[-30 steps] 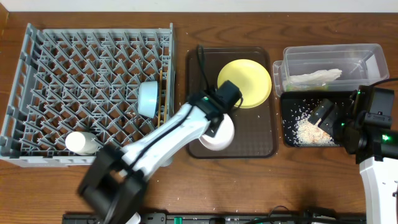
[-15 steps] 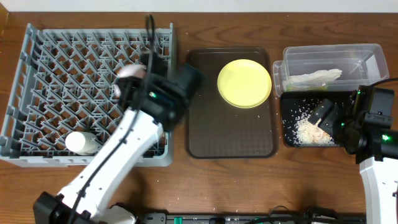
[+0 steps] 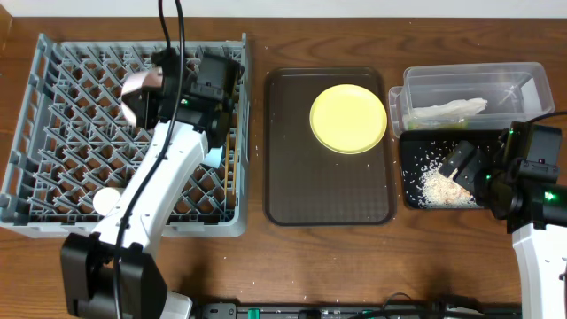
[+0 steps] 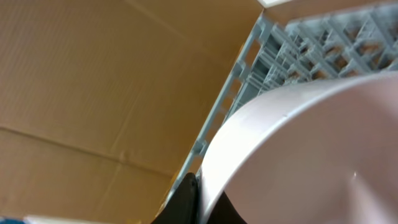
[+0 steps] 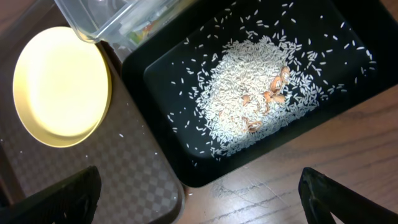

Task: Sort waste into correct bins and load items into the dishwasher
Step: 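Carry the white bowl into the dish rack beside the blue bowl, then move the left gripper to the yellow plate edge and grasp it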

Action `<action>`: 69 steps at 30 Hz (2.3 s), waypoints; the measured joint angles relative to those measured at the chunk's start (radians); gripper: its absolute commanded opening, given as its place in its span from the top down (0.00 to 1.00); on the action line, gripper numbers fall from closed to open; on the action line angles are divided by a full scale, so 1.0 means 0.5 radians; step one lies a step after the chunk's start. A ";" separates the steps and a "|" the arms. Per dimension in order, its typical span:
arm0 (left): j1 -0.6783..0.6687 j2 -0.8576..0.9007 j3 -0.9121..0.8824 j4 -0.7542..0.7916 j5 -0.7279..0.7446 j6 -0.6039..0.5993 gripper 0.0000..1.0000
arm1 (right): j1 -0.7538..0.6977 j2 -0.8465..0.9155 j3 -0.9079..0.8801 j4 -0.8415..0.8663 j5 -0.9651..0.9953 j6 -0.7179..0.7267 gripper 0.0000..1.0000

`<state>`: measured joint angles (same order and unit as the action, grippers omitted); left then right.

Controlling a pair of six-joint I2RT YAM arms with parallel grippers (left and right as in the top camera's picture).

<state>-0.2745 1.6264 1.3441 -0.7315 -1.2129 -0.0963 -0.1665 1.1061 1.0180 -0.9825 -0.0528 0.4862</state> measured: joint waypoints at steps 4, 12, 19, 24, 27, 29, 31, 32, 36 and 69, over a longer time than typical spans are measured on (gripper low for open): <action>0.003 0.077 -0.004 0.427 -0.010 0.218 0.93 | 0.000 0.000 0.000 -0.001 0.001 0.000 0.01; 0.005 0.282 -0.005 1.032 0.171 0.600 0.93 | 0.000 0.000 0.000 0.000 0.000 0.001 0.01; 0.007 0.546 -0.005 1.270 0.320 0.764 0.93 | 0.000 0.000 0.000 0.000 0.000 0.001 0.01; 0.002 0.634 -0.003 1.389 0.307 0.815 0.93 | 0.000 0.000 0.000 -0.001 0.000 0.001 0.01; -0.018 0.635 -0.002 1.390 0.300 0.825 0.92 | 0.000 0.000 0.000 -0.001 0.000 0.001 0.01; -0.050 0.636 -0.002 1.388 0.302 0.831 0.92 | 0.000 0.000 0.000 -0.001 0.000 0.001 0.01; -0.081 0.637 -0.002 1.368 0.304 0.832 0.92 | 0.000 0.000 0.000 -0.001 0.000 0.001 0.01; -0.093 0.639 -0.002 1.360 0.305 0.833 0.92 | 0.000 0.000 0.000 -0.001 0.000 0.001 0.01; -0.137 0.658 -0.002 1.335 0.280 0.847 0.67 | 0.000 0.000 0.000 -0.001 0.000 0.001 0.01; -1.066 0.520 -0.003 1.148 -0.035 0.759 0.46 | 0.000 0.000 0.000 -0.001 0.001 0.001 0.01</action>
<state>-0.8074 1.8862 1.3426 -0.1574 -1.2304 0.2832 -0.1665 1.1061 1.0180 -0.9829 -0.0525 0.4866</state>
